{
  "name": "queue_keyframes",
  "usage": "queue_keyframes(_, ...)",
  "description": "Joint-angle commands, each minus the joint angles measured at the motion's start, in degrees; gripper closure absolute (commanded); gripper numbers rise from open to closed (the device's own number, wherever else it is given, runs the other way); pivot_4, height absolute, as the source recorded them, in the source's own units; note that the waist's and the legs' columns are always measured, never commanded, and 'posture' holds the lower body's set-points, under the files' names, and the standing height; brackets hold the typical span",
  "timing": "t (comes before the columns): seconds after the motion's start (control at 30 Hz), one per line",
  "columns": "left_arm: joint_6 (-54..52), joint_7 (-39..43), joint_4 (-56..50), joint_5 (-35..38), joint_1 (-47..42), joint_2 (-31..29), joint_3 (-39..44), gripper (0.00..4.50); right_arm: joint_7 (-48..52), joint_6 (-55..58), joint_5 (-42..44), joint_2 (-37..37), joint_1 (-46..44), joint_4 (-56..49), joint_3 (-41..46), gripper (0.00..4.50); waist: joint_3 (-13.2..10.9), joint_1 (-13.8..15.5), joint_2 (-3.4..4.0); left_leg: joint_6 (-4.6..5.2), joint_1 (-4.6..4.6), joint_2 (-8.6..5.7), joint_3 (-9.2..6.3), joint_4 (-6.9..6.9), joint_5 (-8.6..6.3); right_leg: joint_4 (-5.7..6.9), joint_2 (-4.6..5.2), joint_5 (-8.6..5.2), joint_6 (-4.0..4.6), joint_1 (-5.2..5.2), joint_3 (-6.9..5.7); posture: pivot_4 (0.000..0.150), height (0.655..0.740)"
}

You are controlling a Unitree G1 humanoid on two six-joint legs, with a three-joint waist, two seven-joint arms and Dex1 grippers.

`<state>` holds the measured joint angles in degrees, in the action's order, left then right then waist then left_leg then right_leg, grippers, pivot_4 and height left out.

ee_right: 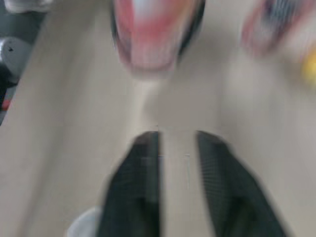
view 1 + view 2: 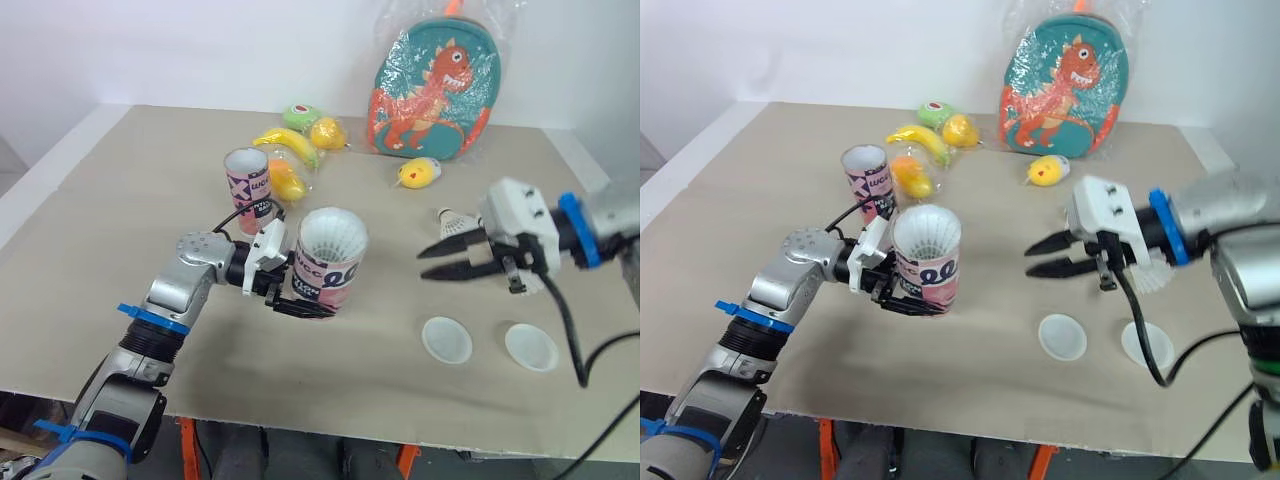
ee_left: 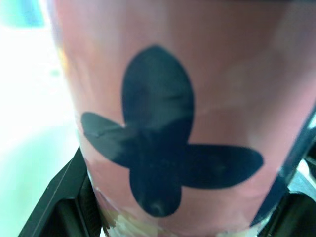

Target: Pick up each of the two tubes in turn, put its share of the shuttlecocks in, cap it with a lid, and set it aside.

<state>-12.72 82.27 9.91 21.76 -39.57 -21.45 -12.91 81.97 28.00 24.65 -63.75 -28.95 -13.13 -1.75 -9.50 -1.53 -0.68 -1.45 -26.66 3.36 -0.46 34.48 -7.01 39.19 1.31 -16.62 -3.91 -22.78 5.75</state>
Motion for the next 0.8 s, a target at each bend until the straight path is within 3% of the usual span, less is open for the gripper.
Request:
queue_keyframes(0.03, 0.1, -2.04, 2.98, 0.69, 1.47, 3.34, -0.13, 1.1, -1.68, -2.68, -3.52, -1.94, 5.27, -0.3, 0.96, 1.03, -0.04, -0.24, 0.14, 0.0, 0.0, -0.01, 0.01, -0.02, 0.01, 0.01, -0.01, 0.06, -0.04, -0.03, 0.04, 0.15, 0.7302)
queue_keyframes(0.33, 7.43, -4.97, 15.62, -3.89, -1.39, 12.19, -1.91, 1.1, -1.83, -7.83, -12.91, 2.21, 0.63, 15.39, -7.06, 1.03, -0.14, -0.62, 0.07, -0.09, 0.17, -0.1, 0.1, 0.21, 0.21, -0.13, 0.06, 0.12, -0.47, 0.23, 0.18, 0.15, 0.7302)
queue_keyframes(0.47, 12.13, -5.04, 18.64, -6.09, -1.27, 12.73, -2.52, 1.1, -0.85, -10.47, -16.06, 2.56, -0.56, 19.0, -9.48, 1.03, -0.13, -0.61, 0.08, -0.09, 0.16, -0.14, 0.09, 0.15, 0.22, -0.14, 0.06, 0.21, -0.68, 0.22, 0.2, 0.15, 0.7302)
queue_keyframes(0.67, 19.74, -5.24, 23.15, -9.45, 0.57, 12.55, -2.72, 1.1, -0.59, -13.6, -19.88, 3.66, -1.39, 22.19, -11.94, 1.03, -0.13, -0.62, 0.08, -0.09, 0.17, -0.15, 0.07, -0.07, 0.19, -0.13, 0.05, 0.26, -0.27, 0.15, 0.19, 0.15, 0.7302)
queue_keyframes(0.77, 21.18, -4.84, 25.52, -10.43, 1.37, 12.06, -2.87, 1.1, -0.36, -14.15, -21.03, 4.43, -1.35, 22.36, -12.56, 1.82, -0.13, -0.64, 0.07, -0.1, 0.18, -0.16, 0.06, -0.02, 0.19, -0.14, 0.06, 0.27, -0.29, 0.22, 0.16, 0.15, 0.7302)
queue_keyframes(0.8, 21.56, -4.72, 26.02, -10.59, 1.49, 11.98, -2.94, 1.1, -0.16, -14.28, -21.18, 4.56, -1.31, 22.34, -12.54, 2.32, -0.12, -0.66, 0.07, -0.1, 0.24, -0.15, 0.07, 0.0, 0.19, -0.14, 0.05, 0.28, -0.31, 0.28, 0.17, 0.15, 0.7302)
